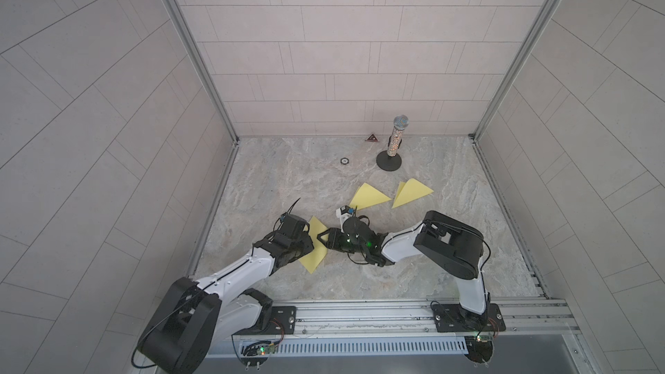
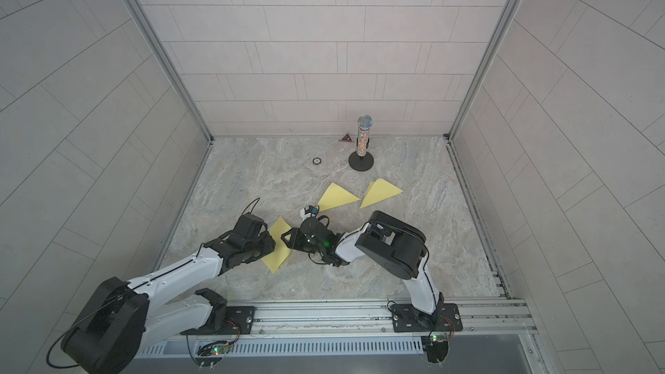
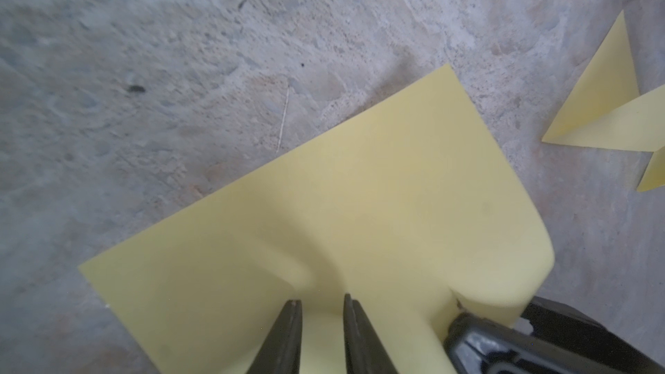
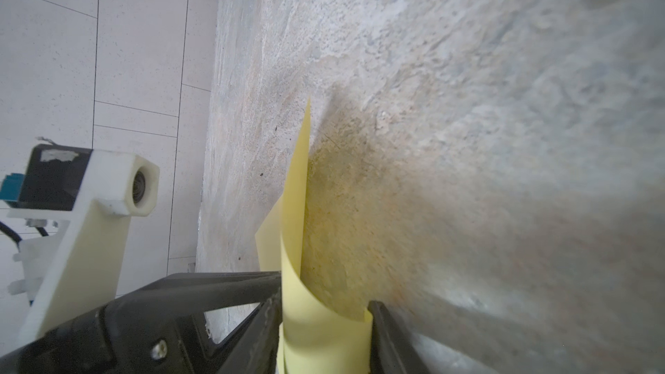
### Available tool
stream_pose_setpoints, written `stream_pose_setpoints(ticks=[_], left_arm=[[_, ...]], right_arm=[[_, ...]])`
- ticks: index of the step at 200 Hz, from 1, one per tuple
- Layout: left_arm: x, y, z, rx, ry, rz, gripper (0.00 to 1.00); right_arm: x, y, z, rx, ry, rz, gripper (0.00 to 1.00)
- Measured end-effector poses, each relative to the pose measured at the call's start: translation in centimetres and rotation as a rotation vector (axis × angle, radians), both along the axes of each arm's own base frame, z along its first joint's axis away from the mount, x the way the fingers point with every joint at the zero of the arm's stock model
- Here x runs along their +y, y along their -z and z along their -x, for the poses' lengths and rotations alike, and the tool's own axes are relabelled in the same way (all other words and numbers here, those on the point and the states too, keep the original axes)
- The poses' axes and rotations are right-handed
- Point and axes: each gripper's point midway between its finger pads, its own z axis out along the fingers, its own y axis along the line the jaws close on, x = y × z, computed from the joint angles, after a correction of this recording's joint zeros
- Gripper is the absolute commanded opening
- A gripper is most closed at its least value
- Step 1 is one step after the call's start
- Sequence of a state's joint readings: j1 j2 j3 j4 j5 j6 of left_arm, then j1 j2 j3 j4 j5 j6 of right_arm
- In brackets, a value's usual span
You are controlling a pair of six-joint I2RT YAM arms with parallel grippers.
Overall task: Fold the square paper diagonally
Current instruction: Move the paper to the center of the board.
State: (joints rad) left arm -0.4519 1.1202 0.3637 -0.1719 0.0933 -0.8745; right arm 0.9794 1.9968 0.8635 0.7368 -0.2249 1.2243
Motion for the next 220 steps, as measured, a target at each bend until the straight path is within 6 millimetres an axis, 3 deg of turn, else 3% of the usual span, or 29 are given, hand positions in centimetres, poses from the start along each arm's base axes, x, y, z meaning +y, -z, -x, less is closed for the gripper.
stream_pose_setpoints(ticks=[78, 112, 131, 144, 165, 192, 220], left_arm=[[0.4, 0.0, 0.3, 0.0, -0.011, -0.006, 0.28], [0.4, 0.0, 0.3, 0.001, -0.012, -0.007, 0.28], [0.4, 0.0, 0.3, 0.0, -0.012, -0.007, 0.28], [0.4, 0.0, 0.3, 0.0, -0.012, -0.006, 0.28], [0.4, 0.0, 0.3, 0.0, -0.012, -0.007, 0.27], [0.4, 0.0, 0.3, 0.001, -0.012, -0.007, 0.27], [0.4, 0.0, 0.3, 0.0, -0.012, -0.006, 0.27]], right_arm=[[0.1, -2.2, 2.5, -0.051, -0.062, -0.066, 0.38], [0.0, -2.9, 2.7, -0.072, -0.065, -0.07, 0.38], [-0.3, -2.9, 2.7, -0.078, -0.057, -0.068, 0.24], [-0.3, -2.8, 2.7, -0.079, -0.059, -0.064, 0.22], [-0.3, -2.9, 2.9, -0.081, -0.064, -0.049, 0.24], [-0.7, -2.3, 2.8, -0.083, -0.053, -0.011, 0.35], [-1.6, -1.1, 2.5, -0.08, -0.048, 0.051, 0.3]])
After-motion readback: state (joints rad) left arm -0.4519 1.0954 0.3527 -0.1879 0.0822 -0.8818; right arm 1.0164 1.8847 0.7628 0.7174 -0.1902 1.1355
